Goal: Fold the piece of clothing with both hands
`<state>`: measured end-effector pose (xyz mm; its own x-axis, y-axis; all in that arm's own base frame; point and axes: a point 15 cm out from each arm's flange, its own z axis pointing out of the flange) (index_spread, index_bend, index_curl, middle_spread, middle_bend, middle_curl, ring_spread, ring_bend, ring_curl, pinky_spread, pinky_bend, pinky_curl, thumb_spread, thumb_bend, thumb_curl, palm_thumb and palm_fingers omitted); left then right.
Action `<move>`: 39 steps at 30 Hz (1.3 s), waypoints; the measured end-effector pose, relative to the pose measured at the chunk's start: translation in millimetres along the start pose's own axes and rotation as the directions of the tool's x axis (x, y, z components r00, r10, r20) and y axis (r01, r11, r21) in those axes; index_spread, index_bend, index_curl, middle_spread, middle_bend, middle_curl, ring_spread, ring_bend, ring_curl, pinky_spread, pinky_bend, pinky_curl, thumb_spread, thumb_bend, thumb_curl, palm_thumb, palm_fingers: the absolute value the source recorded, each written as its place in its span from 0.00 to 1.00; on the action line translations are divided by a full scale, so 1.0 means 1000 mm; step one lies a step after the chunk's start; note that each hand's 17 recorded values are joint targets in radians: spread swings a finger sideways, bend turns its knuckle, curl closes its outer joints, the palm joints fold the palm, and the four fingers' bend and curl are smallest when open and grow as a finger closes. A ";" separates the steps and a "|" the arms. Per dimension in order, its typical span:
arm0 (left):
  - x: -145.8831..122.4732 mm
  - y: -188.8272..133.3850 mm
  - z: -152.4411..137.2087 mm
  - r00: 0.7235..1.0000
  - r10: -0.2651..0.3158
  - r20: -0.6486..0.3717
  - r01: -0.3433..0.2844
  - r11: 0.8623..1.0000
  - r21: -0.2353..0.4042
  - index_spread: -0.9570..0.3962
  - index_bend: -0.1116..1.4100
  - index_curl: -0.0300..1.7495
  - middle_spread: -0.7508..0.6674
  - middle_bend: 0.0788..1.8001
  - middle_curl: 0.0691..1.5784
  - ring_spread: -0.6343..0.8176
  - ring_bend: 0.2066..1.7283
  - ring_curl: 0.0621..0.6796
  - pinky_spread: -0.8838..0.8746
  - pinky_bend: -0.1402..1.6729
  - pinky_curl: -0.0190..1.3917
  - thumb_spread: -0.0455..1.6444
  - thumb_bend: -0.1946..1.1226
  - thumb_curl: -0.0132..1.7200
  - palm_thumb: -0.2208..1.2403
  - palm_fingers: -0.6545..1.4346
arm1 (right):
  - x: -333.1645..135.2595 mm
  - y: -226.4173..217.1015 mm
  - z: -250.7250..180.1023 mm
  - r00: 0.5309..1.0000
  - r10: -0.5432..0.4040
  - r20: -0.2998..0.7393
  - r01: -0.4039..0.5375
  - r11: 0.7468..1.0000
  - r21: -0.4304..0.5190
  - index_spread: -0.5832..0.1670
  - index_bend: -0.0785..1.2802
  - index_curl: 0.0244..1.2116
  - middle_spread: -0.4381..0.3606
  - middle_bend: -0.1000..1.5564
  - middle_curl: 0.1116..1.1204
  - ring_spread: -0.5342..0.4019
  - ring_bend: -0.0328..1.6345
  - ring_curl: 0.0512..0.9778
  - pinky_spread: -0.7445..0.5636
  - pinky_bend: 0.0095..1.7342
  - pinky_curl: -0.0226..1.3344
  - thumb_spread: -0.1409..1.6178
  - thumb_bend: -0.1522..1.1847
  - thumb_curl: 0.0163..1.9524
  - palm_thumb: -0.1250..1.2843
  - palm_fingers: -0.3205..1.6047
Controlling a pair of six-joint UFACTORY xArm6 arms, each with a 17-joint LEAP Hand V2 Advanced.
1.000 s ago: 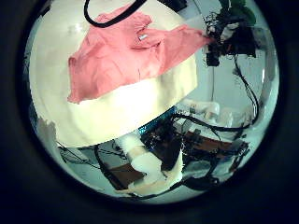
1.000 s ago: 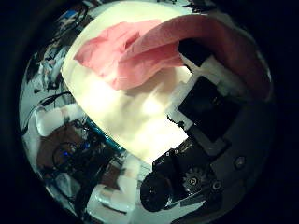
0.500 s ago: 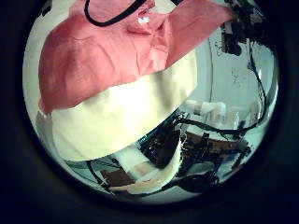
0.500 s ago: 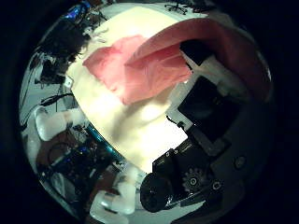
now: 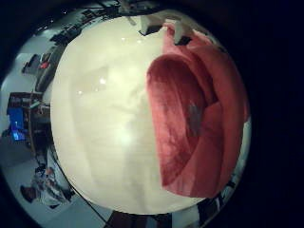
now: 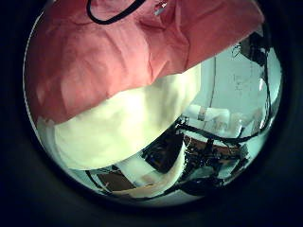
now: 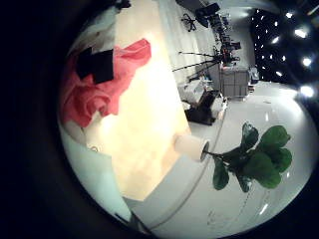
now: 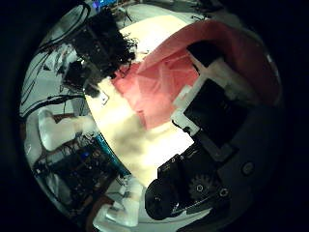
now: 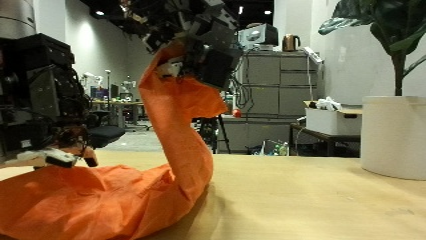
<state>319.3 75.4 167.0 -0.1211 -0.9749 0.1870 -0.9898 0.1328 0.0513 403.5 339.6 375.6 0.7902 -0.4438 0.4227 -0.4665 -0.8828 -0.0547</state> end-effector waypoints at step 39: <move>-0.104 0.042 -0.124 0.985 -0.173 -0.015 0.172 0.961 0.214 0.74 0.19 0.20 0.68 0.06 0.16 0.77 0.13 0.28 0.80 0.19 0.23 0.67 0.13 0.16 0.18 0.32 | -0.063 -0.070 0.071 0.943 0.050 0.329 -0.055 0.998 0.004 0.24 0.33 0.50 0.32 0.41 0.52 0.31 0.57 0.50 0.32 0.58 0.47 0.69 0.10 0.32 0.70 0.19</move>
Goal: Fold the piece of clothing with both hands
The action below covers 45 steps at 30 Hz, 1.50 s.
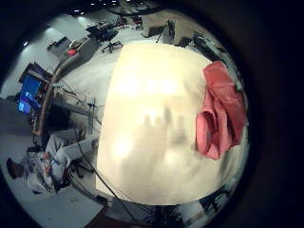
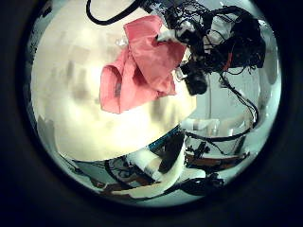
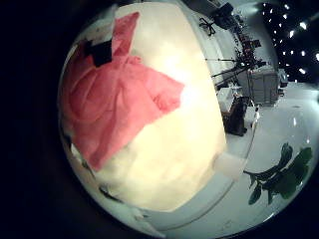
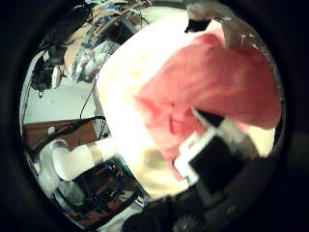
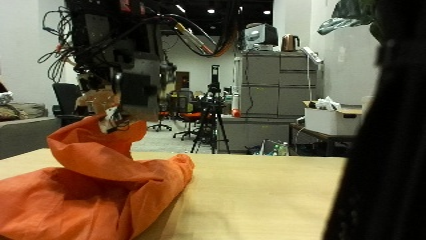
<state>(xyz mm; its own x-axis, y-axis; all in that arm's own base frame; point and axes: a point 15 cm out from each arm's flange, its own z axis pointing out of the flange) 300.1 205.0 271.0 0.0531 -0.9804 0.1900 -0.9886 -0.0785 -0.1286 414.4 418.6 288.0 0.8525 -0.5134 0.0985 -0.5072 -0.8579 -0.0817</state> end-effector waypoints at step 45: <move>0.206 -0.035 0.159 0.944 0.329 0.035 -0.307 0.909 -0.283 0.73 0.19 0.22 0.63 0.05 0.15 0.76 0.13 0.28 0.79 0.19 0.23 0.70 0.13 0.15 0.19 0.31 | 0.138 0.276 -0.094 0.868 0.469 0.160 -0.460 0.883 -0.090 0.32 0.18 0.24 0.56 0.18 0.22 0.74 0.25 0.20 0.83 0.28 0.23 0.66 0.10 0.29 0.69 0.20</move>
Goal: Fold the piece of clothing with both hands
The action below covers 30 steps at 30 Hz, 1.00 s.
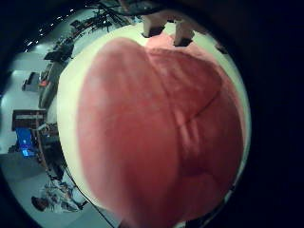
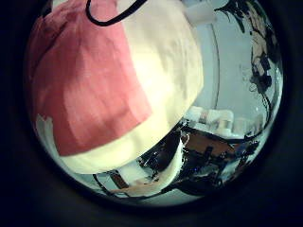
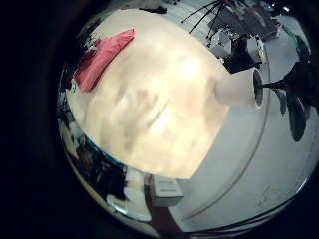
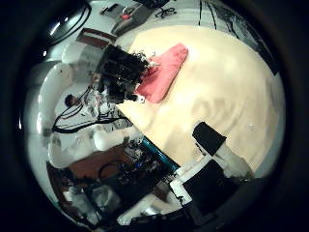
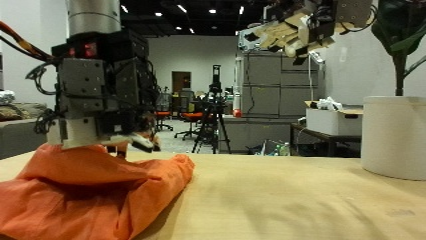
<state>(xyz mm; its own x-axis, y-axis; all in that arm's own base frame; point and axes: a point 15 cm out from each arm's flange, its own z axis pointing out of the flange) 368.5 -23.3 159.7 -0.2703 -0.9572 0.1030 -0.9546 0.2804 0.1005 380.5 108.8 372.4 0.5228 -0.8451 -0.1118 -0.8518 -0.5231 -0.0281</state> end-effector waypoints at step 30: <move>0.143 -0.071 0.010 0.975 0.206 -0.084 -0.215 0.969 -0.122 0.78 0.17 0.17 0.68 0.06 0.13 0.77 0.14 0.28 0.79 0.20 0.24 0.73 0.14 0.14 0.17 0.28 | 0.056 0.054 0.014 0.989 0.143 0.025 -0.140 0.986 -0.086 0.38 0.17 0.21 0.58 0.19 0.23 0.75 0.23 0.21 0.80 0.23 0.22 0.65 0.10 0.29 0.73 0.24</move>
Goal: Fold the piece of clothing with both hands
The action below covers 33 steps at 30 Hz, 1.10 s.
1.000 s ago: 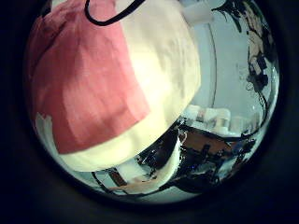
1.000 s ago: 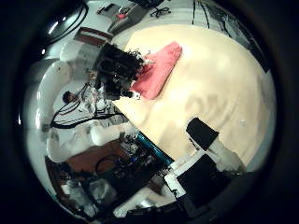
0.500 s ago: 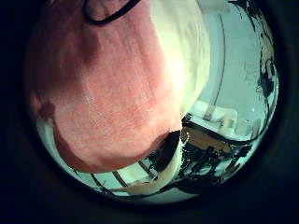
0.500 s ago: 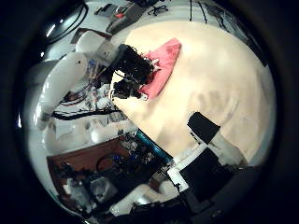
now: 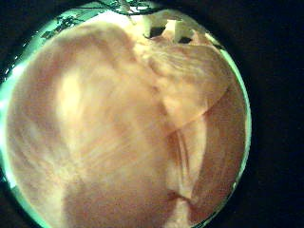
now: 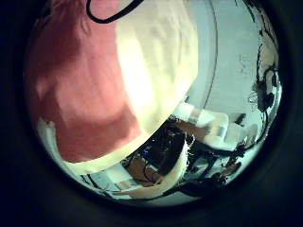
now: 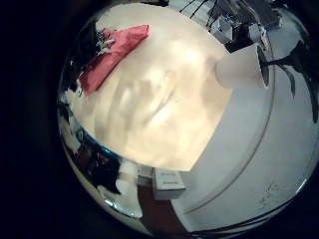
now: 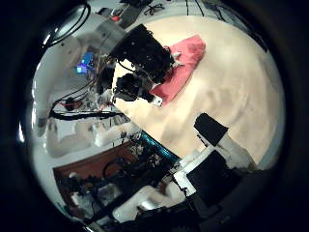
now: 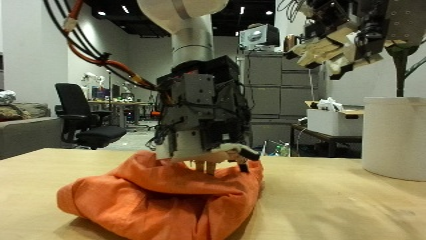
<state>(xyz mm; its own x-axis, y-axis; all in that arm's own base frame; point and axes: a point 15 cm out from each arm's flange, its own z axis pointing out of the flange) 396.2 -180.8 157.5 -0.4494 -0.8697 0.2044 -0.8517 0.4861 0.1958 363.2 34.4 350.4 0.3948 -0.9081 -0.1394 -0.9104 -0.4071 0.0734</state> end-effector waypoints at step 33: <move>-0.067 0.008 -0.077 0.986 -0.153 0.065 0.140 0.976 0.168 0.78 0.17 0.16 0.70 0.05 0.12 0.79 0.12 0.26 0.80 0.19 0.24 0.75 0.14 0.14 0.17 0.28 | -0.018 -0.002 0.040 1.000 -0.021 0.015 0.023 0.995 -0.097 0.41 0.18 0.22 0.58 0.18 0.23 0.81 0.21 0.20 0.79 0.21 0.23 0.65 0.10 0.29 0.74 0.25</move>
<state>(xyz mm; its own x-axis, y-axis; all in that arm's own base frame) 440.2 -111.6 219.6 -0.3307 -0.9374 0.1090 -0.9392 0.3382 0.0588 352.5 55.5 313.5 0.4121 -0.8977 -0.1561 -0.8851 -0.4350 0.1652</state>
